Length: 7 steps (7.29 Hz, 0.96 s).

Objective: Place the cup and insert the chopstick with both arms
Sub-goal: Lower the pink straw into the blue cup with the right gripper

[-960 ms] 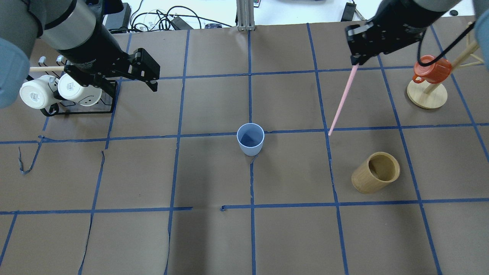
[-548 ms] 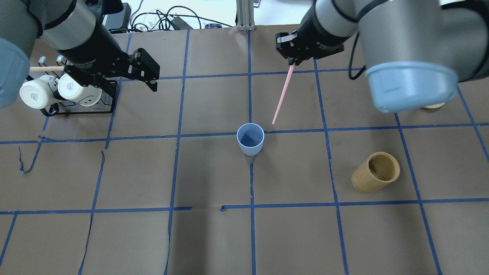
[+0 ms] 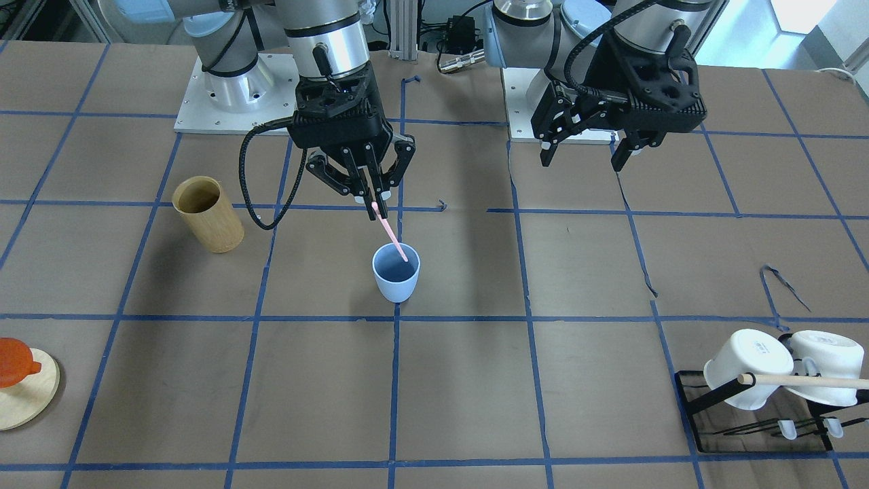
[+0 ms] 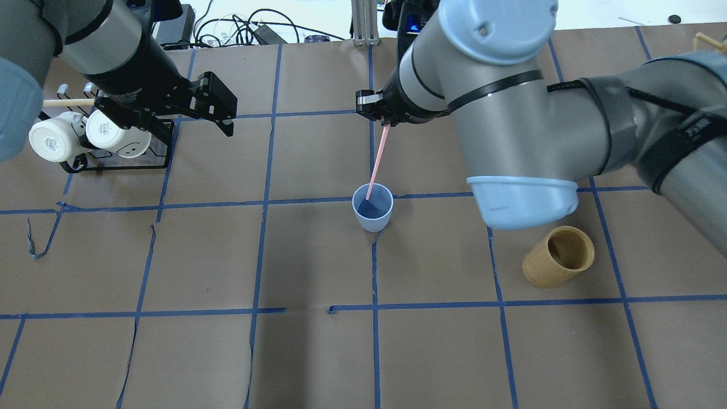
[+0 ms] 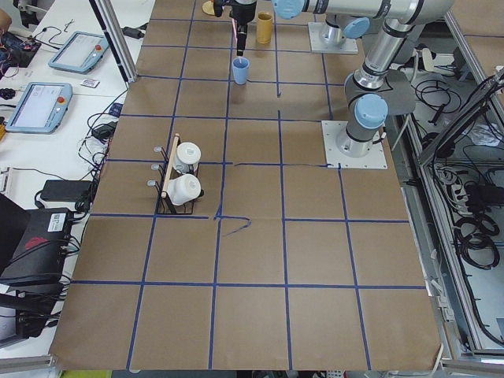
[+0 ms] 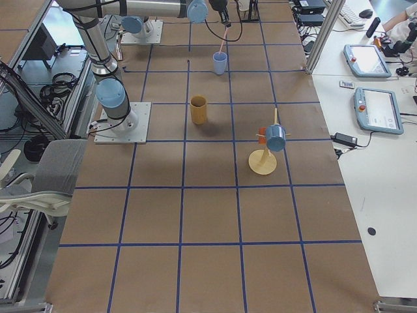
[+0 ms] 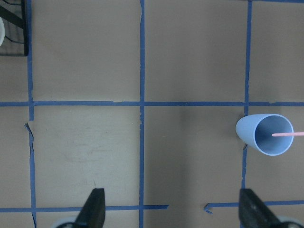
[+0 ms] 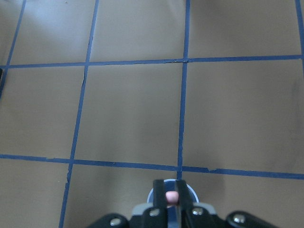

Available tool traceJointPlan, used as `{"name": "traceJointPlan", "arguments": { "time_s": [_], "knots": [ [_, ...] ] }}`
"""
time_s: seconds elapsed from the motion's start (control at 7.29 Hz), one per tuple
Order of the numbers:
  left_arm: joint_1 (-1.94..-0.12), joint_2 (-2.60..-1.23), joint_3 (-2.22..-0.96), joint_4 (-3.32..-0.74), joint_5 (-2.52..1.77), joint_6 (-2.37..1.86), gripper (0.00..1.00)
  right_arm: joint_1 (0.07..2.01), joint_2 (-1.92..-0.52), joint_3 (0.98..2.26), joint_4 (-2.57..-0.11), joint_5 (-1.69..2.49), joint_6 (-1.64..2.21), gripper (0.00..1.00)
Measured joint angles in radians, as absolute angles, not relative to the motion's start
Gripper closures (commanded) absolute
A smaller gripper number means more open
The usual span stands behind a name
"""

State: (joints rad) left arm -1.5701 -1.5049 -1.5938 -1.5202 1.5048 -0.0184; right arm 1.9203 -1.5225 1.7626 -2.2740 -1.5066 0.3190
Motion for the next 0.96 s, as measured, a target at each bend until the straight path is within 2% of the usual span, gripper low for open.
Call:
{"name": "traceJointPlan", "arguments": {
  "time_s": [0.55,0.96],
  "knots": [
    [-1.57,-1.505,-1.594,-1.52,1.505,-0.018,0.0,1.93,-1.51,1.796,-2.333,-1.575,0.317,0.86],
    [-1.57,-1.505,-1.594,-1.52,1.505,-0.018,0.0,1.931,-1.505,1.875,-2.446,-1.619,0.317,0.82]
  ]
}}
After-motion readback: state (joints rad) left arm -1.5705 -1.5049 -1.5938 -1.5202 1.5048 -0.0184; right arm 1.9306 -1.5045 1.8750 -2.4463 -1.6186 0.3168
